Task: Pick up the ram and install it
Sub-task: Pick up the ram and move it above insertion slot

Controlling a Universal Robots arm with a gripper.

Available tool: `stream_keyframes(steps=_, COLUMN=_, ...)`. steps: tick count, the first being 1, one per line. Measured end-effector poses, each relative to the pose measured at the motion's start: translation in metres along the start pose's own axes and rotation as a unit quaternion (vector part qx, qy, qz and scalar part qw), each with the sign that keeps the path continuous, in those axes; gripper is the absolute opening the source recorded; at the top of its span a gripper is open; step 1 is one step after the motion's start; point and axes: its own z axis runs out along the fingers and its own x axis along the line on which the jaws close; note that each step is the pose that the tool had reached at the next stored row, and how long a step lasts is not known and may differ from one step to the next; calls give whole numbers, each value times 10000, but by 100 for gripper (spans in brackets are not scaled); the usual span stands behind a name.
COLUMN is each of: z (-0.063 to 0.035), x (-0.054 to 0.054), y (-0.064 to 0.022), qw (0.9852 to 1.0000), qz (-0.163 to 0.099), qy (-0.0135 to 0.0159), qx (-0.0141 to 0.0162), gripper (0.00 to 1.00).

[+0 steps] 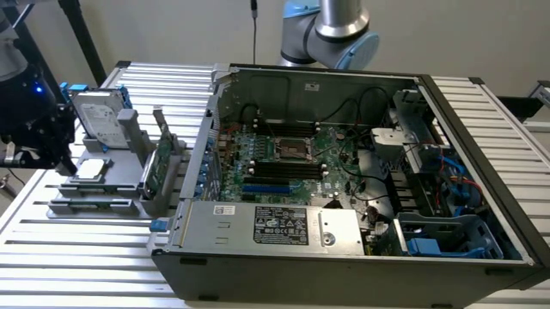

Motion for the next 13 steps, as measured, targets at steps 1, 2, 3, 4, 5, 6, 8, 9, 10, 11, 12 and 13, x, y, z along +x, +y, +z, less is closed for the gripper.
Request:
stream_keyframes(steps=1, z=11, x=0, y=0, qw=10000, qz=-97, qy=-3, qx=5, gripper=11)
stream_keyframes(steps=2, z=21, x=-1, y=0, qw=9998, qz=-185, qy=-8, qx=8, gripper=11)
stream_keyframes(steps=3, z=30, x=-1, y=3, qw=9997, qz=-249, qy=-19, qx=11, gripper=11)
stream_keyframes(steps=4, z=40, x=-1, y=7, qw=9996, qz=-288, qy=-36, qx=15, gripper=11)
stream_keyframes(steps=5, z=53, x=-1, y=12, qw=9995, qz=-309, qy=-55, qx=19, gripper=11)
stream_keyframes(steps=6, z=63, x=-1, y=16, qw=9995, qz=-314, qy=-68, qx=20, gripper=11)
stream_keyframes(steps=8, z=75, x=-1, y=22, qw=9995, qz=-313, qy=-72, qx=24, gripper=11)
stream_keyframes(steps=9, z=78, x=0, y=25, qw=9995, qz=-305, qy=-72, qx=23, gripper=11)
stream_keyframes(steps=10, z=80, x=0, y=30, qw=9996, qz=-287, qy=-71, qx=22, gripper=11)
stream_keyframes(steps=11, z=83, x=0, y=36, qw=9996, qz=-261, qy=-71, qx=22, gripper=11)
stream_keyframes(steps=12, z=86, x=0, y=42, qw=9997, qz=-231, qy=-71, qx=22, gripper=11)
stream_keyframes(steps=13, z=90, x=0, y=47, qw=9998, qz=-197, qy=-71, qx=22, gripper=11)
